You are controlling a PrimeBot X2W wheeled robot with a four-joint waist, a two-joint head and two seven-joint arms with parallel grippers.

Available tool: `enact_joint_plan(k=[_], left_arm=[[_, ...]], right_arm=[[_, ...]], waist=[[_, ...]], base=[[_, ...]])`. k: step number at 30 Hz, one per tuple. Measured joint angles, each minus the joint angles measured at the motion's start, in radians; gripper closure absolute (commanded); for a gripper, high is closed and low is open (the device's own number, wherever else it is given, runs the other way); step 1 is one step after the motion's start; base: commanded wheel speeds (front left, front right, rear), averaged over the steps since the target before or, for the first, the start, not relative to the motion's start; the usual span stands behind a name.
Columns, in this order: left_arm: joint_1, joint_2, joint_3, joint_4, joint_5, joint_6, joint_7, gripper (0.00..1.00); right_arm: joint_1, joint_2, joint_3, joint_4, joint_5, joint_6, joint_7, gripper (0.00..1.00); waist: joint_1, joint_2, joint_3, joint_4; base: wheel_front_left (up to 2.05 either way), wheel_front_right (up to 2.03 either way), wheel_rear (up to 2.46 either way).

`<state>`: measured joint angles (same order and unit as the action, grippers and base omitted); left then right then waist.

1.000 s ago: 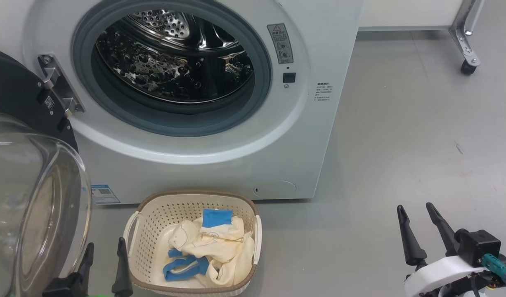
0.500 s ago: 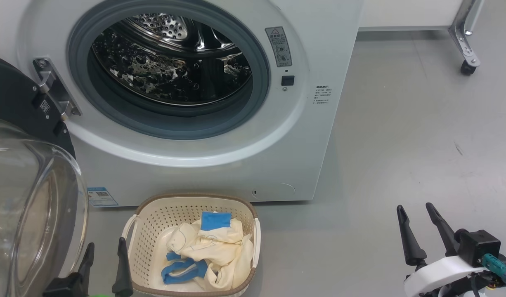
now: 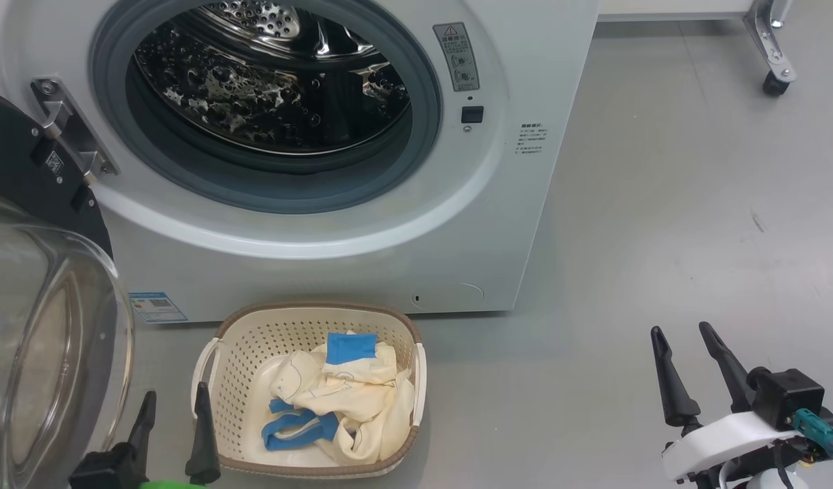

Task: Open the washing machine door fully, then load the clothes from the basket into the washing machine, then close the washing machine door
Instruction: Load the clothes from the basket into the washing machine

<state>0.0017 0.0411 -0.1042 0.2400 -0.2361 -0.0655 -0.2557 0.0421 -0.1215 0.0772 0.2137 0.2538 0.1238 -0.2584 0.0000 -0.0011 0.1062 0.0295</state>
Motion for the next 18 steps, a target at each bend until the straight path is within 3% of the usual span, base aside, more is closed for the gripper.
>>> enact_joint_plan(k=[18], left_arm=[[-0.072,0.000,-0.037,0.035,0.008,-0.021,0.000,0.00]], right_arm=[[-0.101,0.012,0.036,-0.023,0.000,0.000,0.000,0.00]], waist=[[0.0000,0.0000,0.136,-0.048]], base=[[0.00,0.00,0.00]])
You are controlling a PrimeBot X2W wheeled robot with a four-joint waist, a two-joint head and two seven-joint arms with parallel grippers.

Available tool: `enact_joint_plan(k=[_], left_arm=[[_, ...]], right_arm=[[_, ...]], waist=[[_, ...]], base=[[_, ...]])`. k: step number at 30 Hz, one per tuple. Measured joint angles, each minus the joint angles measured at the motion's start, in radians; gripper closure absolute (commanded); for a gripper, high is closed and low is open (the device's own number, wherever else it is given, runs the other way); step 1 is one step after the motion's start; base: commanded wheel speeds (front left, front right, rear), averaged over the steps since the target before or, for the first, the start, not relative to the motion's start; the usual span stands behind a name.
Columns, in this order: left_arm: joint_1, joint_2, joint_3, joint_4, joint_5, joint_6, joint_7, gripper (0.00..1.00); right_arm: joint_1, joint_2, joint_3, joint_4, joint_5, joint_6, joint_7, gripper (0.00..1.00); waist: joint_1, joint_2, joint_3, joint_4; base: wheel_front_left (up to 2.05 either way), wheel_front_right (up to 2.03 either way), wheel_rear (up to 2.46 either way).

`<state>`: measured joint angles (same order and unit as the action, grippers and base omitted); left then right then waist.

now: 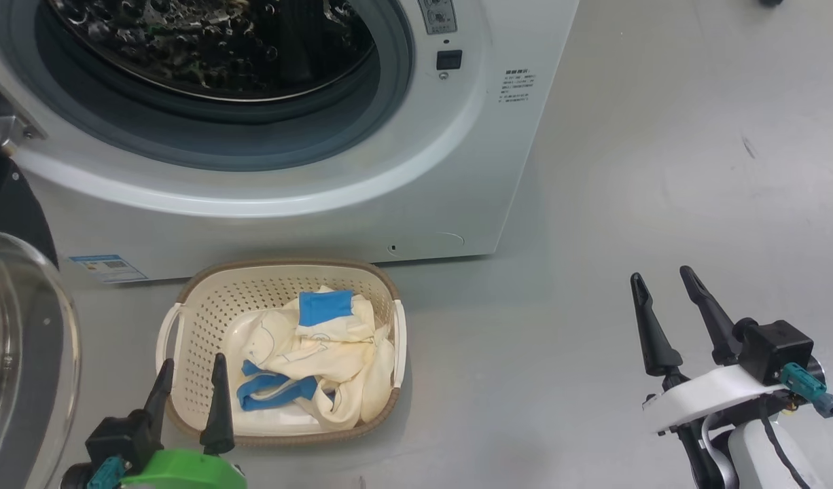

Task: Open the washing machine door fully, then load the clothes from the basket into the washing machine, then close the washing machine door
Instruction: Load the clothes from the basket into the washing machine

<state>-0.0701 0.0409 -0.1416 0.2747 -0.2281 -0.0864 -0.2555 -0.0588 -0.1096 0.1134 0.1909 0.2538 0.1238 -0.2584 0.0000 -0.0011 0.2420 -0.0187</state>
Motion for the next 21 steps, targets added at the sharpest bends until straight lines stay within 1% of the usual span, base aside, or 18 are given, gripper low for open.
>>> enact_joint_plan(k=[6,12,15,21], left_arm=[[-0.074,0.007,-0.014,0.045,-0.002,-0.016,0.035,0.00],[-0.110,0.027,-0.013,0.092,-0.019,-0.018,0.059,0.00],[-0.135,0.030,-0.015,0.124,-0.035,-0.025,0.072,0.00],[-0.171,0.035,-0.021,0.194,-0.056,-0.026,0.111,0.00]], right_arm=[[-0.049,0.008,0.011,-0.005,0.000,0.000,0.000,0.00],[-0.089,0.011,0.024,-0.005,0.000,0.000,0.000,0.00],[-0.104,0.011,0.024,-0.005,0.000,0.000,0.000,0.00],[-0.115,0.011,0.024,-0.003,0.000,0.000,0.000,0.00]], waist=[[0.0000,0.0000,0.073,-0.039],[0.0000,0.0000,0.116,-0.075],[0.0000,0.0000,0.137,-0.098],[0.0000,0.0000,0.170,-0.137]], base=[[0.00,0.00,0.00],[0.00,0.00,0.00],[0.00,0.00,0.00],[0.00,0.00,0.00]])
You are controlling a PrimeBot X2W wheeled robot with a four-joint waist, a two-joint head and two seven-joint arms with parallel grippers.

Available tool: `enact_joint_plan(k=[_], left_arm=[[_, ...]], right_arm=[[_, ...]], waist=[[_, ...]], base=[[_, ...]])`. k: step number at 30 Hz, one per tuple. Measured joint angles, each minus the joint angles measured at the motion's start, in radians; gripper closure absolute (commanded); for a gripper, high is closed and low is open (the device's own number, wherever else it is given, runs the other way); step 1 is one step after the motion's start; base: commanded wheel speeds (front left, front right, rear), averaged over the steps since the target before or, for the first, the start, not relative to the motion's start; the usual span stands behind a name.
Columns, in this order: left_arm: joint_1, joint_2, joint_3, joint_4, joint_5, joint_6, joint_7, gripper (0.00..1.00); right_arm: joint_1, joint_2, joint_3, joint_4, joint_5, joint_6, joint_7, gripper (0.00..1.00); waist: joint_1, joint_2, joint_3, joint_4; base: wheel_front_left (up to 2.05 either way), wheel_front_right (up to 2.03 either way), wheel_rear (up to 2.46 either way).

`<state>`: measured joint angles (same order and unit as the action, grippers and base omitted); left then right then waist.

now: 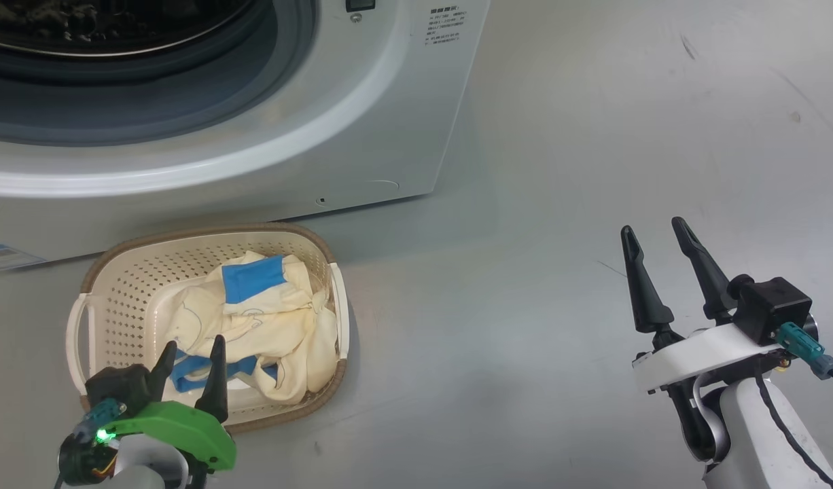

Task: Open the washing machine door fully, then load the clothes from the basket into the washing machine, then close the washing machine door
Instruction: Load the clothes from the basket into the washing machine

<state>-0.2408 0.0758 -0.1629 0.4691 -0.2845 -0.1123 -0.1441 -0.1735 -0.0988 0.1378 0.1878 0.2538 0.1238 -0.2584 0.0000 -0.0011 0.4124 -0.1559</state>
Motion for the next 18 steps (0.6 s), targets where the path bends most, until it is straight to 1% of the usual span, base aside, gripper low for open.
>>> enact_joint_plan(k=[9,11,16,18], left_arm=[[-0.092,0.003,0.003,0.086,-0.048,-0.001,0.044,0.00],[-0.110,0.004,0.004,0.108,-0.054,-0.008,0.056,0.00],[-0.151,0.017,0.007,0.156,-0.066,-0.009,0.076,0.00],[-0.171,0.017,0.011,0.174,-0.089,-0.009,0.084,0.00]], right_arm=[[-0.011,-0.003,-0.005,-0.003,0.000,0.000,0.000,0.00],[-0.022,-0.004,-0.006,-0.006,0.000,0.000,0.000,0.00],[-0.041,-0.006,-0.011,-0.016,0.000,0.000,0.000,0.00],[-0.048,-0.007,-0.010,-0.020,0.000,0.000,0.000,0.00]], waist=[[0.0000,0.0000,0.062,-0.024],[0.0000,0.0000,0.077,-0.027],[0.0001,0.0000,0.113,-0.033],[0.0000,0.0000,0.127,-0.034]], base=[[0.00,0.00,0.00],[0.00,0.00,0.00],[0.00,0.00,0.00],[0.00,0.00,0.00]])
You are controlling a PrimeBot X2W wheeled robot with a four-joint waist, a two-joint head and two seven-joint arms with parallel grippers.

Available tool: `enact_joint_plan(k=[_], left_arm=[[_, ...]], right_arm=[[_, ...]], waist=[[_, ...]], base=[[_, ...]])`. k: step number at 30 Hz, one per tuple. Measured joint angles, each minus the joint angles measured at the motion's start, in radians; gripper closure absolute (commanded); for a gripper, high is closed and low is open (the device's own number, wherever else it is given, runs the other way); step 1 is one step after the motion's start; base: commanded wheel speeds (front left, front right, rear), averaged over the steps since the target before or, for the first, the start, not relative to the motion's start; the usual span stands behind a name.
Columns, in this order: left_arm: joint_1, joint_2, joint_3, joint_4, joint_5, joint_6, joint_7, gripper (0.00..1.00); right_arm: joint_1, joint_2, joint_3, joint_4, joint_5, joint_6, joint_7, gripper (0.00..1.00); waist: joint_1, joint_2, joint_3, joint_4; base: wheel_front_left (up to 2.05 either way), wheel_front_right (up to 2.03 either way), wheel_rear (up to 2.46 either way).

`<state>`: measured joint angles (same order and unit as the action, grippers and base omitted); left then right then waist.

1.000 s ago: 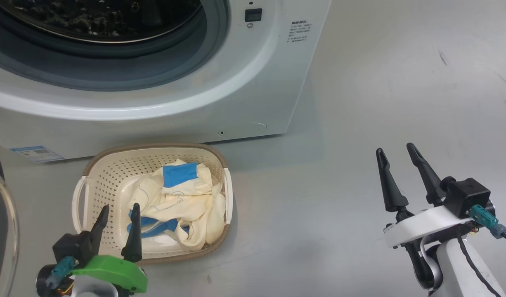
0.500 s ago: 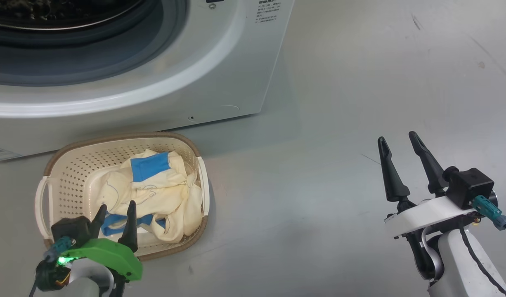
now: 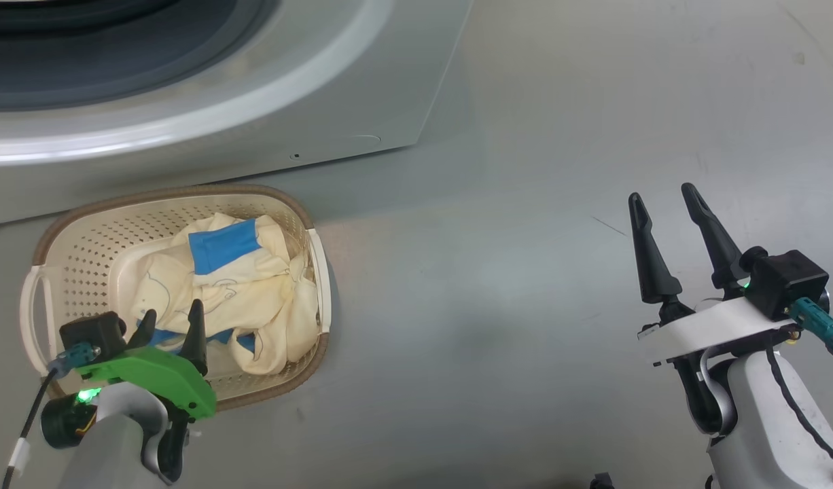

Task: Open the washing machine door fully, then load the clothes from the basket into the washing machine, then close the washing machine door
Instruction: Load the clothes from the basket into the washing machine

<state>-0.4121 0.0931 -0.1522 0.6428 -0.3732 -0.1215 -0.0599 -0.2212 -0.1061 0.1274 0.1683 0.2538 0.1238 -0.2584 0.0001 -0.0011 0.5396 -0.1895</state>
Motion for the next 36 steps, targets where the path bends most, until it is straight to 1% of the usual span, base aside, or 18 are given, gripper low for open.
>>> enact_joint_plan(k=[10,18,26,36], left_arm=[[-0.110,0.015,-0.002,0.067,-0.014,0.000,0.020,0.00],[-0.172,0.020,-0.033,0.105,-0.028,0.000,0.035,0.00],[-0.241,0.028,-0.045,0.140,-0.068,0.000,0.048,0.00],[-0.312,0.044,-0.066,0.187,-0.084,0.000,0.055,0.00]], right_arm=[[-0.051,-0.008,0.004,-0.022,0.000,0.000,0.000,0.00],[-0.078,-0.009,0.003,-0.031,-0.002,0.000,0.000,0.00],[-0.113,-0.012,0.002,-0.046,-0.003,0.000,0.000,0.00],[-0.134,-0.018,0.001,-0.055,-0.010,0.000,0.000,0.00]], waist=[[0.0001,0.0000,0.089,-0.002],[0.0001,0.0000,0.159,-0.005],[0.0001,0.0000,0.227,-0.007],[0.0001,0.0000,0.299,-0.008]], base=[[0.00,0.00,0.00],[0.00,0.00,0.00],[0.00,0.00,0.00],[0.00,0.00,0.00]])
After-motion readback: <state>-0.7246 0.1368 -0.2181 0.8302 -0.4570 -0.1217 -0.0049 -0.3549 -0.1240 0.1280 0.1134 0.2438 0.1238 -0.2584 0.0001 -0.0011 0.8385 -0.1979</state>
